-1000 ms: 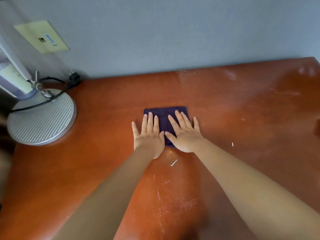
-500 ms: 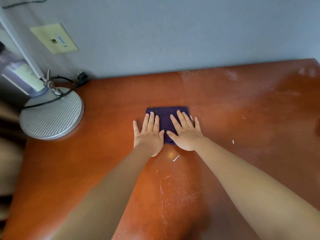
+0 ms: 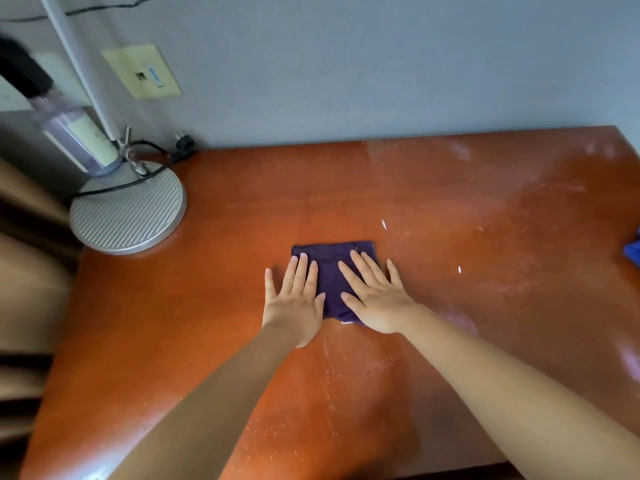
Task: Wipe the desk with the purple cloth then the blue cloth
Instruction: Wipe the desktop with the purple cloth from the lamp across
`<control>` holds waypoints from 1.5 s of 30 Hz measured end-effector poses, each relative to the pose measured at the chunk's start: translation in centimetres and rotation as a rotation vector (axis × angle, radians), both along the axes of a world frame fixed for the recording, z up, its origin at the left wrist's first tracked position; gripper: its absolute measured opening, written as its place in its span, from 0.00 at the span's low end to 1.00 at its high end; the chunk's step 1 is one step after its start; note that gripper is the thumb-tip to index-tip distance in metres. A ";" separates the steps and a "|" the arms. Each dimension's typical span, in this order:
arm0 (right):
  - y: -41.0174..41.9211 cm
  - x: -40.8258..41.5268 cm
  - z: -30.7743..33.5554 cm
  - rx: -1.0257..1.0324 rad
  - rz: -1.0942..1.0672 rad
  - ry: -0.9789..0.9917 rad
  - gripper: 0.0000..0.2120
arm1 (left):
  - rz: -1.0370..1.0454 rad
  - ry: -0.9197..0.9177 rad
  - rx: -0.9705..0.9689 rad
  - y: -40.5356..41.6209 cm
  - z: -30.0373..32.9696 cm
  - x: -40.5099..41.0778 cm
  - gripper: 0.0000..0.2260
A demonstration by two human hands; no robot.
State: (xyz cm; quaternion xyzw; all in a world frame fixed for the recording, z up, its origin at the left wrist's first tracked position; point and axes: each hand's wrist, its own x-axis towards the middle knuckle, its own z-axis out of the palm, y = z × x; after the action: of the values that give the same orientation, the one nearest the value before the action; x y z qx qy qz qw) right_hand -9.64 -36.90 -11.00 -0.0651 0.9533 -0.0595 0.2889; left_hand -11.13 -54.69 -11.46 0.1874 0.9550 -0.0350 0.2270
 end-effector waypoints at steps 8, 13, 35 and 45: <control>1.1 -6.3 0.0 0.055 0.079 0.077 0.28 | 0.091 0.019 0.005 1.6 -0.4 -4.3 0.26; 3.5 -9.7 0.1 0.093 0.103 0.113 0.28 | 0.123 0.015 0.019 4.2 -0.5 -7.6 0.26; 2.0 2.3 -0.5 0.059 -0.125 0.039 0.29 | -0.060 -0.018 -0.050 3.4 0.0 1.3 0.26; 0.9 3.9 0.6 0.102 -0.051 0.022 0.29 | -0.067 -0.010 -0.067 2.2 0.6 3.6 0.26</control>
State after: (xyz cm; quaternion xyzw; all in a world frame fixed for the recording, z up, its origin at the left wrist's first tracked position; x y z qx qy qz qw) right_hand -5.71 -36.00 -10.40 -0.0267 0.9595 -0.0172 0.2800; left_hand -7.49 -52.52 -10.90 0.2118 0.9454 -0.0735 0.2364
